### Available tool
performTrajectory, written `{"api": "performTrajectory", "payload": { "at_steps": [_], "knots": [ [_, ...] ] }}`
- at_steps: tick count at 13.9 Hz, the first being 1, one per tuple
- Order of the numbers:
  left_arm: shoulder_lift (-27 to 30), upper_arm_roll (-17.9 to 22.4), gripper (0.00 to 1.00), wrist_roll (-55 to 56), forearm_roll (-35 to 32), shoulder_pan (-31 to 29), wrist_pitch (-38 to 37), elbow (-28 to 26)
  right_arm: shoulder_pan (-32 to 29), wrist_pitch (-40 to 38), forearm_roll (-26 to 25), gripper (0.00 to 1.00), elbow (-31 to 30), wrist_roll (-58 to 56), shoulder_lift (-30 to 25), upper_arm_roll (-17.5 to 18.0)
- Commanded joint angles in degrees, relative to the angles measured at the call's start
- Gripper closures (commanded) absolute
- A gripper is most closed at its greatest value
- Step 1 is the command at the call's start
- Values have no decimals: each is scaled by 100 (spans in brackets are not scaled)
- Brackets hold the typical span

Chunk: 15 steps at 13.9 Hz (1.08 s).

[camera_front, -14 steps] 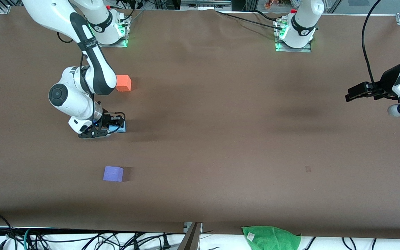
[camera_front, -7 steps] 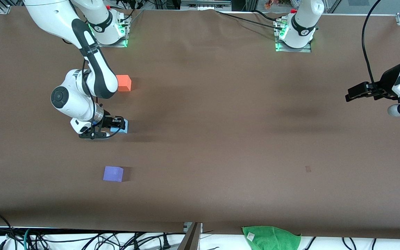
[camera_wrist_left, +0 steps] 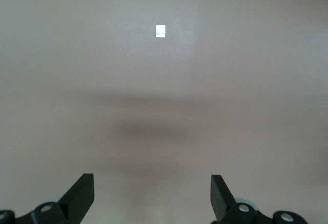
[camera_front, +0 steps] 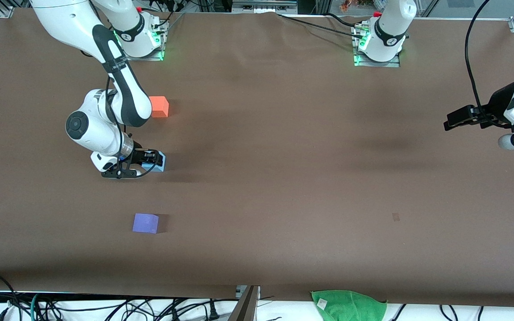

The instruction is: Place blue block between orange and purple blocks

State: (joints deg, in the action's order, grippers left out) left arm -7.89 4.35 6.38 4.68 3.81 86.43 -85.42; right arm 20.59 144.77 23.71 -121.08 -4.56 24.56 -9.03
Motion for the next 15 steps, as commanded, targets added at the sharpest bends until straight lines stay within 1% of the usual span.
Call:
{"api": "performTrajectory", "payload": {
  "at_steps": [1, 3, 4, 5, 7, 8, 9, 11, 13, 15],
  "knots": [
    [-46, 13, 0, -111, 138, -38, -91, 78, 15, -71, 117, 0, 6, -167, -126, -37],
    [-46, 13, 0, -102, 129, -38, -91, 78, 15, -500, 117, 0, 119, -718, -205, -300],
    [-46, 13, 0, -102, 129, -38, -91, 78, 15, -764, 117, 0, 251, -1044, -258, -388],
    [-46, 22, 0, -102, 129, -38, -91, 78, 15, -1123, 117, 0, 435, -1082, -406, -424],
    [-46, 13, 0, -94, 94, -30, -91, 78, 41, -1888, 90, 0, 751, -584, -784, -424],
    [-46, 5, 0, -93, 85, -12, -91, 78, 41, -2222, -14, 0, 892, -398, -977, -442],
    [-46, 4, 0, -93, 85, -12, -91, 78, 41, -2573, -276, 0, 989, -362, -1179, -503],
    [-46, 4, 0, -93, 85, -12, -91, 78, 33, -3311, -979, 0, 1322, -326, -1636, -512],
    [-46, 4, 0, -93, 77, -12, -91, 78, 33, -4312, -1280, 0, 1875, -64, -1927, -556],
    [-46, 4, 0, -102, 77, -21, -91, 78, 33, -5227, -1473, 0, 2595, 69, -1972, -573]
  ]
}}
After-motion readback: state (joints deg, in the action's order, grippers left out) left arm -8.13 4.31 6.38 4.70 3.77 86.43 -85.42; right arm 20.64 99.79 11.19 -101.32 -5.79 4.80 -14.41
